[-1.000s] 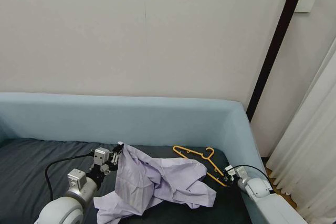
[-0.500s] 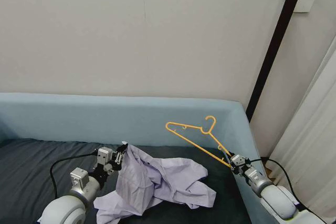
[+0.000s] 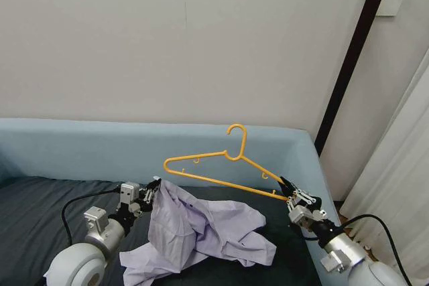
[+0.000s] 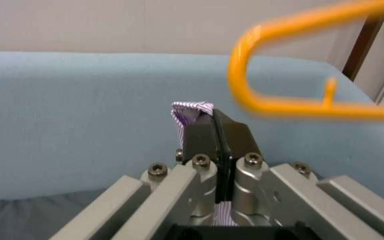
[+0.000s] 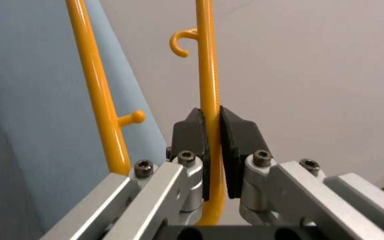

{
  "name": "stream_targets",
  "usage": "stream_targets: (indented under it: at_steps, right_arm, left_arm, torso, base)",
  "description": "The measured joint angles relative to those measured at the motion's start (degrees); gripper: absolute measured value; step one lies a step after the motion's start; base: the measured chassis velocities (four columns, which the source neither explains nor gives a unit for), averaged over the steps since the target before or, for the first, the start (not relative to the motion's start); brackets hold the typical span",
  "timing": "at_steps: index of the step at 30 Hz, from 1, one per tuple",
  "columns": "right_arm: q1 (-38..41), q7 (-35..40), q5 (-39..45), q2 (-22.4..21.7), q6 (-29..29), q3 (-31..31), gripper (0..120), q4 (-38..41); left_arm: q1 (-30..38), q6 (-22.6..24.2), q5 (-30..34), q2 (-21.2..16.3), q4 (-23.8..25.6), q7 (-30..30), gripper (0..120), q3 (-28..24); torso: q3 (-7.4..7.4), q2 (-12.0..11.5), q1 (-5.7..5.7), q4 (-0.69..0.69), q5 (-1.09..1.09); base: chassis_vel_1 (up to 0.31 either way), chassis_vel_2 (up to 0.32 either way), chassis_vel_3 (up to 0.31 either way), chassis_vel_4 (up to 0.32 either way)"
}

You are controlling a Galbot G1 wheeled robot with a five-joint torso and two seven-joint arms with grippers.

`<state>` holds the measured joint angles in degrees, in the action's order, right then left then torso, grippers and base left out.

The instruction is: Pick up the clothes from the sofa and hang them on the clothes hanger.

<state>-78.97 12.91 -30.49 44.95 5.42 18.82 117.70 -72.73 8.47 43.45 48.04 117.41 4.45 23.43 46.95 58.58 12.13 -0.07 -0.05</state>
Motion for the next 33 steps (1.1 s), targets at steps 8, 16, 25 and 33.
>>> stream_targets:
  at_steps: [8,16,25,33]
  right_arm:
    - [-2.47,1.68,-5.94,1.4,1.33,-1.1,5,-2.57]
    - [-2.92,2.51,-9.14,2.34,1.96,-3.54,5,-3.67]
    - [-2.21,2.54,-12.13,4.58,2.79,-6.16,5,-6.18]
    - [-1.68,2.73,-12.12,4.44,2.48,-5.92,5,-7.64]
  left_arm:
    - [0.64,-0.29,0.07,0.11,0.02,0.0,0,-0.13]
    - [1.01,0.0,0.14,0.36,1.25,-0.01,0,-0.34]
    - [-0.92,0.26,-0.26,1.12,4.72,0.0,0,-0.12]
    - [-1.4,0.2,-2.25,1.34,4.71,-0.04,0,-0.05]
  torso:
    - [0.0,-0.01,0.0,0.0,0.01]
    - [0.0,-0.01,0.01,0.0,0.0]
    - [0.0,-0.01,0.01,0.0,0.01]
    - [0.0,-0.01,0.01,0.01,0.02]
  base:
    - [0.0,0.0,0.0,0.0]
    - [0.0,0.0,0.0,0.0]
    - [0.0,0.0,0.0,0.0]
    - [0.0,0.0,0.0,0.0]
